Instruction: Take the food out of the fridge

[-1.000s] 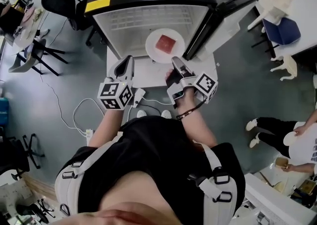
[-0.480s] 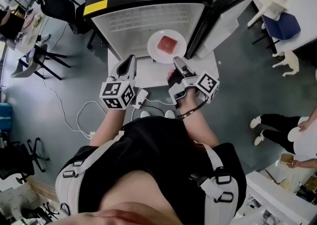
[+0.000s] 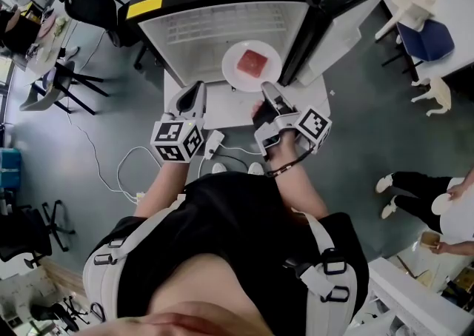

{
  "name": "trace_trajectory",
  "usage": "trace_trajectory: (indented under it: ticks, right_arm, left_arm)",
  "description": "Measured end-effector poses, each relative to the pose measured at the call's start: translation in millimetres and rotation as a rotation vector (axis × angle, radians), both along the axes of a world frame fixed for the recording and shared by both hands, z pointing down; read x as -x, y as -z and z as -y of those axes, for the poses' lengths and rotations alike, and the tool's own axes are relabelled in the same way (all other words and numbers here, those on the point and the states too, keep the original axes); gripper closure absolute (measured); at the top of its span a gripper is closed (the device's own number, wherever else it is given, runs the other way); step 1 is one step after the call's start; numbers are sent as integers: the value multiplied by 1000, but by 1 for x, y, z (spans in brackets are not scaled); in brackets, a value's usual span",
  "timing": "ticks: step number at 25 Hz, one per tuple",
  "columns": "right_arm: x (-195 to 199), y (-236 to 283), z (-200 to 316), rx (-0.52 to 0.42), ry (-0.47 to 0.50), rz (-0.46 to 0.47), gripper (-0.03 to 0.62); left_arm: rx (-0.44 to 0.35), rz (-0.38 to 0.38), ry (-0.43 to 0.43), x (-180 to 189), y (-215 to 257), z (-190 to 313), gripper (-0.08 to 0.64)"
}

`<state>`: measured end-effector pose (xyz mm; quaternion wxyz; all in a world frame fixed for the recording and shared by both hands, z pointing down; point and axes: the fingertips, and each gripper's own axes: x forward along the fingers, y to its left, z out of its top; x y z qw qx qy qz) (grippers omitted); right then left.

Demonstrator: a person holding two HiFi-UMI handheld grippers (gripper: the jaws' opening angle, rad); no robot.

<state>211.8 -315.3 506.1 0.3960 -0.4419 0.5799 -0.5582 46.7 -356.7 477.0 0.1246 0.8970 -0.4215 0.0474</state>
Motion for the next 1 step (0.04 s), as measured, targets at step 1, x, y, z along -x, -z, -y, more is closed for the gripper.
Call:
trace_trajectory:
  ticks: [1]
  right_arm:
    - [0, -1, -1, 2, 0, 3, 571]
  left_arm:
    - [0, 1, -1, -1, 0, -1, 557]
